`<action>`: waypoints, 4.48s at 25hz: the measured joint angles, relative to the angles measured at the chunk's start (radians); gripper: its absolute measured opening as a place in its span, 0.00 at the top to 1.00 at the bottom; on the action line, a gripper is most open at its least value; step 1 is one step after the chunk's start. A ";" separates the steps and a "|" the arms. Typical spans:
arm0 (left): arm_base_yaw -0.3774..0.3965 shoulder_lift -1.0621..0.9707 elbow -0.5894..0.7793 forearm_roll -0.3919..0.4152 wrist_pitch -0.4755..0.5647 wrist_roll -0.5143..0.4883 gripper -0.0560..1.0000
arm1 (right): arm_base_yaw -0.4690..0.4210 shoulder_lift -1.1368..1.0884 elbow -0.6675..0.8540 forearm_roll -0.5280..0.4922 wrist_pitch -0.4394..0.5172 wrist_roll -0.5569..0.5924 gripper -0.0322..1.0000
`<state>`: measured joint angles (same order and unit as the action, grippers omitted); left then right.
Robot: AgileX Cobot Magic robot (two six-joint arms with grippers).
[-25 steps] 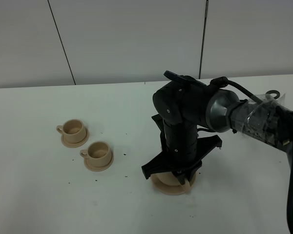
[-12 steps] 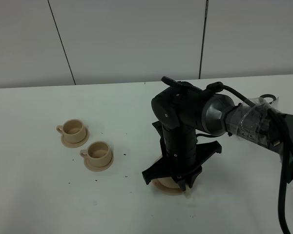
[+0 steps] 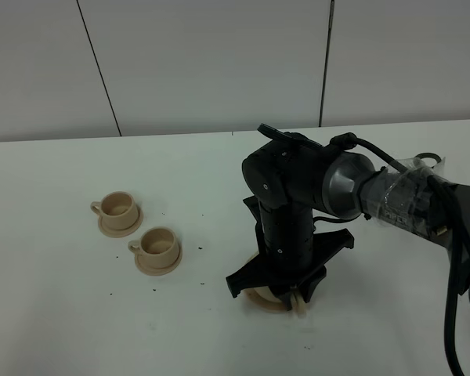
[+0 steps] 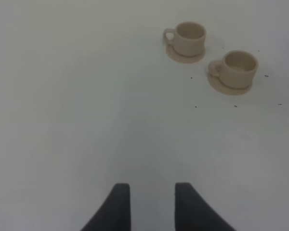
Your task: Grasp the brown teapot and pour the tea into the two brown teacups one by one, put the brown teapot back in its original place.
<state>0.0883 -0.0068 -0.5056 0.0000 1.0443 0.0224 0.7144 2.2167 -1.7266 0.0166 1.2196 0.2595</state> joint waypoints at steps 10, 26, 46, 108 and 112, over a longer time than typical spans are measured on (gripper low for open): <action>0.000 0.000 0.000 0.000 0.000 0.000 0.66 | 0.000 0.001 0.000 -0.003 -0.001 0.000 0.72; 0.000 0.000 0.000 0.000 0.000 0.001 0.66 | 0.000 0.019 0.000 -0.017 -0.001 0.000 0.74; 0.000 0.000 0.000 0.000 0.000 0.002 0.66 | 0.000 0.019 0.000 -0.017 -0.002 -0.024 0.88; 0.000 0.000 0.000 0.000 0.000 0.002 0.66 | 0.000 0.014 0.000 -0.017 -0.001 -0.035 0.88; 0.000 0.000 0.000 0.000 0.000 0.002 0.66 | 0.000 0.014 0.000 -0.017 -0.001 -0.037 0.86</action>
<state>0.0883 -0.0068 -0.5056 0.0000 1.0443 0.0242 0.7144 2.2303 -1.7266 0.0000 1.2189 0.2228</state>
